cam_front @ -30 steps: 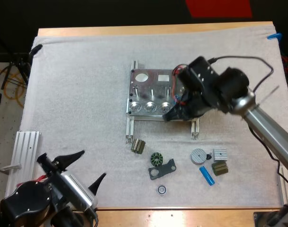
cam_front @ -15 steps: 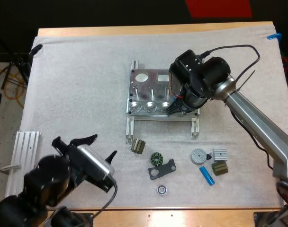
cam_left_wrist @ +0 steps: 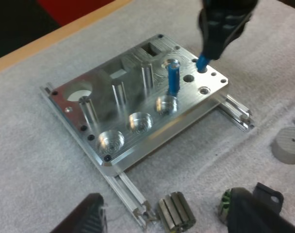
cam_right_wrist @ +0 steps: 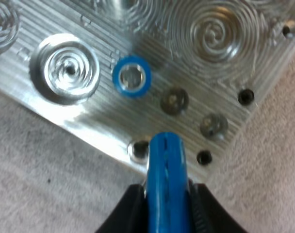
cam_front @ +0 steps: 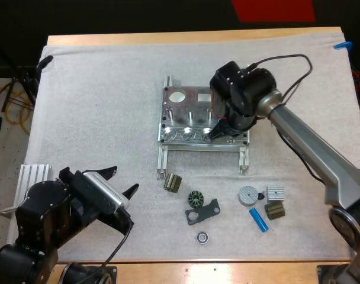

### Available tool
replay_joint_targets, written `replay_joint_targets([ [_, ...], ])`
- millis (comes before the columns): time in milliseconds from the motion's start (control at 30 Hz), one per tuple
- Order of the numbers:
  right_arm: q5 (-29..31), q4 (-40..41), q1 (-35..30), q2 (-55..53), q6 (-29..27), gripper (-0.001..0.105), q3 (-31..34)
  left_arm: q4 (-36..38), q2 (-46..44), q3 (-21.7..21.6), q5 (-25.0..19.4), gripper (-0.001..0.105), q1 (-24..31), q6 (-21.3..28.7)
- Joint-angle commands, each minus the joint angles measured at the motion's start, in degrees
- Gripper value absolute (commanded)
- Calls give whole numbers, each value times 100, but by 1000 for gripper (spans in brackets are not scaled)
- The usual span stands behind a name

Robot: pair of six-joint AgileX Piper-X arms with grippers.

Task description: Load cells from left to right

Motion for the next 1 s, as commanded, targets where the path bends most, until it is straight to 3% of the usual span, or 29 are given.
replay_joint_targets([
  [0,70,-106,-23,29,-59,0,-57,-10,-2,1,87,54,14,30],
  [500,204,-346,-190,358,-90,0,-104,-10,-2,1,204,54,14,72],
  [967,-148,-331,-225,489,-90,0,-104,-22,-2,1,244,54,14,72],
])
